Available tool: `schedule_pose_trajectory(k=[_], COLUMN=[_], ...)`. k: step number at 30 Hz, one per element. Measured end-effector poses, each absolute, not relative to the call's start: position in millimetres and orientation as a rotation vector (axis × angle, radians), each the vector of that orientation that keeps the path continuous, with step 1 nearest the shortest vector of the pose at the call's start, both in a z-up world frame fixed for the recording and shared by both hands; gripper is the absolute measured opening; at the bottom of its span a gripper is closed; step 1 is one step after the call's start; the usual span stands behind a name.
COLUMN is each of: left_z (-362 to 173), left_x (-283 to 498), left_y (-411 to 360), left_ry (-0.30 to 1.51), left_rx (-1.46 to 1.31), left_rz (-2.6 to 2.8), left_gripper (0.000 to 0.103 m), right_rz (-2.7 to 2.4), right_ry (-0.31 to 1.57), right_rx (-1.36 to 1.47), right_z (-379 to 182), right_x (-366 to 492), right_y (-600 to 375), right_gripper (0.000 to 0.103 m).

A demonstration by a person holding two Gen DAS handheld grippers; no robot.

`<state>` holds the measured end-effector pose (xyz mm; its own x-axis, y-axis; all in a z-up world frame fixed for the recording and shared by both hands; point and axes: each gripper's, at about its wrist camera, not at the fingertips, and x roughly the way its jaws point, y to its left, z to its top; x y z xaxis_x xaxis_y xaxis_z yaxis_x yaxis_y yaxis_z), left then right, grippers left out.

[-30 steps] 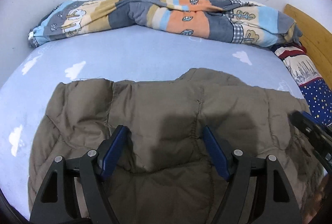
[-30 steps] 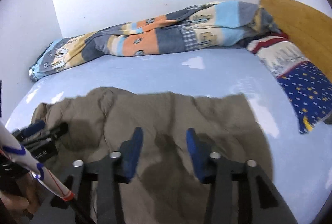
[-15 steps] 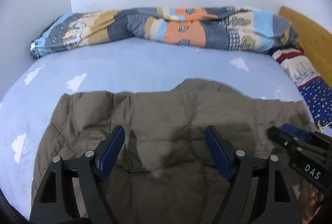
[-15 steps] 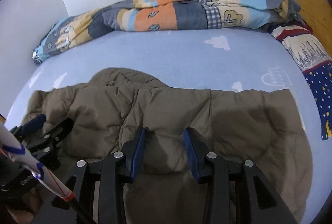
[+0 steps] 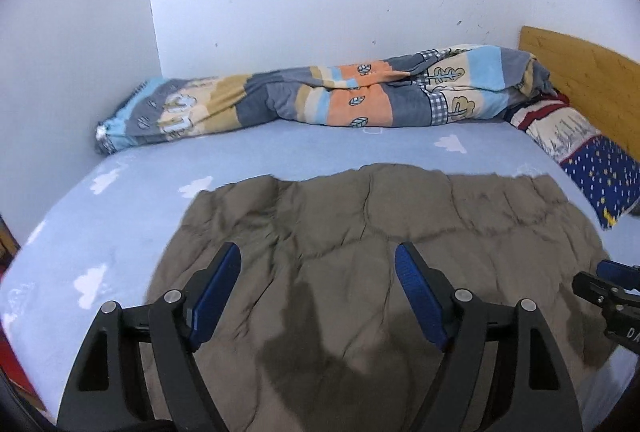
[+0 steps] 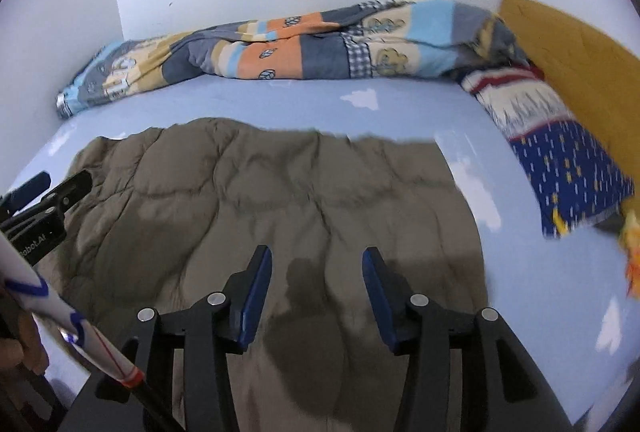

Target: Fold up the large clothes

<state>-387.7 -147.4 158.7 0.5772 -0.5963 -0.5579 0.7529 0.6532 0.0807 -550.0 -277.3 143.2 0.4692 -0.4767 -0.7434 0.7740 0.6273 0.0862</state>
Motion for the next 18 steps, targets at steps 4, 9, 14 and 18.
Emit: schedule_pose_trajectory(k=[4, 9, 14, 18], left_z=[156, 152, 150, 150], left_x=[-406, -408, -403, -396], left_y=[-119, -101, -93, -91], left_ry=[0.492, 0.502, 0.495, 0.507], left_rx=[0.356, 0.358, 0.357, 0.344], left_rz=[-0.781, -0.751, -0.72, -0.707], left_gripper=[0.079, 0.079, 0.079, 0.079], right_rz=[-0.806, -0.829, -0.84, -0.836], right_ry=[0.771, 0.815, 0.842, 0.845], right_rx=[0.497, 0.474, 0.467, 0.441], right_z=[128, 117, 108, 109], right_x=[-572, -573, -565, -558], right_y=[-259, -253, -256, -253], right_gripper=[0.057, 0.059, 0.062, 0.064])
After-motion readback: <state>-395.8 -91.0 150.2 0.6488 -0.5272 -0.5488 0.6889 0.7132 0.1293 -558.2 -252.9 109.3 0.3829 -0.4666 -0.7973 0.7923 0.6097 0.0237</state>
